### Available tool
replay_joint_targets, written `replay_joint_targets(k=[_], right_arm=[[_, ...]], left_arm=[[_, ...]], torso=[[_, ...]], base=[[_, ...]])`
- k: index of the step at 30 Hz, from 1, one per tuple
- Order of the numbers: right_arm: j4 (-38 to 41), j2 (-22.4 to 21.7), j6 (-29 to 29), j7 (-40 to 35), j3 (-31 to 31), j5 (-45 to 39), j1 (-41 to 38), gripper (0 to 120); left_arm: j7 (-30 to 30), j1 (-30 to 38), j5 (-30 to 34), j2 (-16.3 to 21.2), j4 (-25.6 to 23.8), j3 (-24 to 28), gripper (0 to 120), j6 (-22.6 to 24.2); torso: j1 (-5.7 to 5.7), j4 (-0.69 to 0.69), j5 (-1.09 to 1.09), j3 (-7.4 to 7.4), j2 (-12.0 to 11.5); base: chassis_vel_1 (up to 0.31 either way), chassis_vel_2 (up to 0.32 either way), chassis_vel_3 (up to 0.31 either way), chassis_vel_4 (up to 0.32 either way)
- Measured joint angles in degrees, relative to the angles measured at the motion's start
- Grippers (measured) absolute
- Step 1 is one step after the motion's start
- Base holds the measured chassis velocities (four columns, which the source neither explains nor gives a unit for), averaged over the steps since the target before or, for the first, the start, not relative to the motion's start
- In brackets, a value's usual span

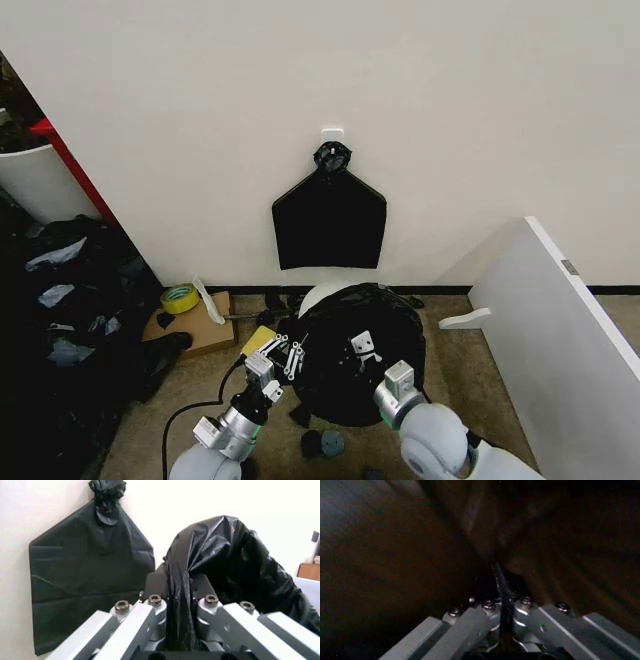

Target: Place the garbage bag over the trash bin.

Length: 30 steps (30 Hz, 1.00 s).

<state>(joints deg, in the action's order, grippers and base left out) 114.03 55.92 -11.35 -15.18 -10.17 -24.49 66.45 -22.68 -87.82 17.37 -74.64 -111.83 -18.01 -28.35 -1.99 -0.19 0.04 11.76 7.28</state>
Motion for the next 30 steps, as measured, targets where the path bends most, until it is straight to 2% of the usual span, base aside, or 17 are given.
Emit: replay_joint_targets(k=[3,8,13,17,21,24,26,27,30], right_arm=[[0.1,1.1,-10.3,-8.7,-0.5,-0.9,-0.1,0],[1.4,0.7,-14.2,-10.8,0.3,6.1,-0.1,0],[3.3,0.3,-13.5,-10.4,0.5,7.8,1.2,0],[3.1,0.4,-4.9,-4.2,0.3,7.8,2.2,0],[1.9,1.0,-2.1,-0.8,-0.3,7.6,2.0,0],[0.8,1.5,-3.7,-1.1,-1.0,7.9,1.6,0],[0.3,1.6,-8.1,-3.2,-1.2,9.4,1.5,0],[0.3,1.6,-8.1,-3.2,-1.2,9.4,1.5,0],[0.2,1.3,-13.1,-6.7,-1.0,9.5,1.4,0]], left_arm=[[0.0,-0.7,-0.1,0.2,-0.8,0.0,5,0.0],[-0.1,-0.9,-0.3,0.3,-1.0,-0.2,5,0.0],[-0.2,-0.6,-0.5,-0.1,-0.4,0.0,5,0.0],[-0.2,-0.3,-0.5,-0.4,0.0,0.2,5,0.0],[-0.2,-0.4,-0.5,-0.4,0.0,0.2,5,0.0],[-0.2,-0.6,-0.5,-0.3,-0.3,0.2,5,0.0],[-0.2,-0.7,-0.5,-0.1,-0.5,0.1,5,0.0],[-0.2,-0.7,-0.5,-0.1,-0.5,0.1,5,0.0],[-0.3,-0.8,-0.5,0.0,-0.8,0.0,5,0.0]], torso=[[0.00,0.00,0.01,0.00,0.0],[0.00,0.01,0.00,0.00,0.0],[0.00,0.00,0.00,0.00,0.0],[0.00,0.00,0.00,0.00,0.0],[0.00,0.00,0.00,0.00,0.0],[0.00,0.01,0.00,0.00,0.0],[0.00,0.00,0.00,0.00,0.0],[0.00,0.00,0.00,0.00,0.0],[0.00,0.00,0.00,0.00,0.0]], base=[[0.000,0.000,0.000,0.000],[0.000,0.000,0.000,0.000],[0.000,0.000,0.000,0.000],[0.000,0.000,0.000,0.000],[0.000,0.000,0.000,0.000],[0.000,0.000,0.000,0.000],[0.000,0.000,0.000,0.000],[0.000,0.000,0.000,0.000],[0.000,0.000,0.000,0.000]])
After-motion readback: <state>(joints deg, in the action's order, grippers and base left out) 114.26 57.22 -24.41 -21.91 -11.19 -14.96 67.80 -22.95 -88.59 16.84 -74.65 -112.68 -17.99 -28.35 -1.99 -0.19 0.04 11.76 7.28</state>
